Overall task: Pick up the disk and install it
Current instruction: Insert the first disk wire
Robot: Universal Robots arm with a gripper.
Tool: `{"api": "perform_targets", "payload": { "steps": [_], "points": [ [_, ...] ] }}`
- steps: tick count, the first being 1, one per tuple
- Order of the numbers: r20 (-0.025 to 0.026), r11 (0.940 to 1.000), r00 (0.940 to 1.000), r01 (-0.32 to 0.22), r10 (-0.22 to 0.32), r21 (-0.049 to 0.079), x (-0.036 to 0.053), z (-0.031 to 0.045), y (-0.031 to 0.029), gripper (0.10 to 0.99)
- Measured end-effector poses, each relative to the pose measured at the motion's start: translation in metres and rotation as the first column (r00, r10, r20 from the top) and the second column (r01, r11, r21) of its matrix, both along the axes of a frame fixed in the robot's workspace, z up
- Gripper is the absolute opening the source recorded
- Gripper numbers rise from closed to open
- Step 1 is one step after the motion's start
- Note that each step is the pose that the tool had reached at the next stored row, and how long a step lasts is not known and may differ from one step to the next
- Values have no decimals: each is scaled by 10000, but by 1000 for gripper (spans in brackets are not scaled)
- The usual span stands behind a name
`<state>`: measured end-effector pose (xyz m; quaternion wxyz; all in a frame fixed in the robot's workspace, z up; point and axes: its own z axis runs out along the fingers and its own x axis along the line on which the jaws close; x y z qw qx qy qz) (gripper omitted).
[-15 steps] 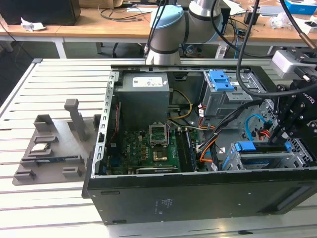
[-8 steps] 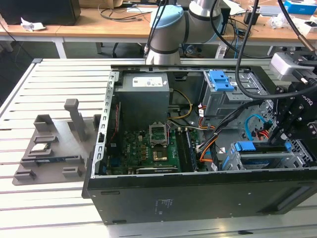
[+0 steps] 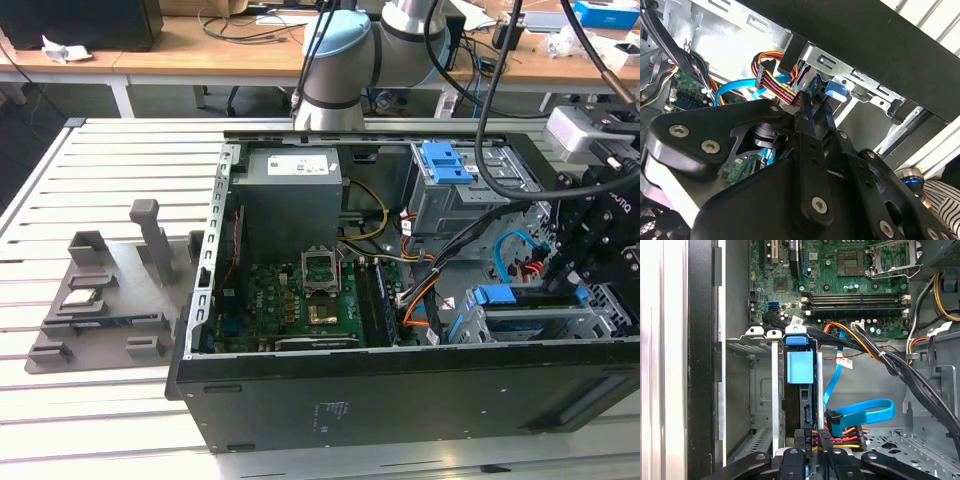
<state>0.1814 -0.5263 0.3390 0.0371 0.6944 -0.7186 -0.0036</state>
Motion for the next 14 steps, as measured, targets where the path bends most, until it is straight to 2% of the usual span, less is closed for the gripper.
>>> {"api": "perform_targets", "payload": {
  "steps": [2,3,4,5,8,10,13,14],
  "points": [
    [5,10000,10000,0,0,-75,0,68,43,231],
    [5,9999,10000,-1,1,-128,0,100,64,165],
    [6,9998,10000,-1,1,-184,0,128,80,165],
    [8,9997,10000,-1,1,-255,0,160,96,106],
    [11,9985,10000,0,0,-544,0,311,149,106],
    [12,9980,10000,0,1,-629,0,379,161,106],
    [12,9980,10000,-1,1,-638,1,453,163,106],
    [12,9980,10000,-1,1,-639,1,454,163,106]
  ]
}}
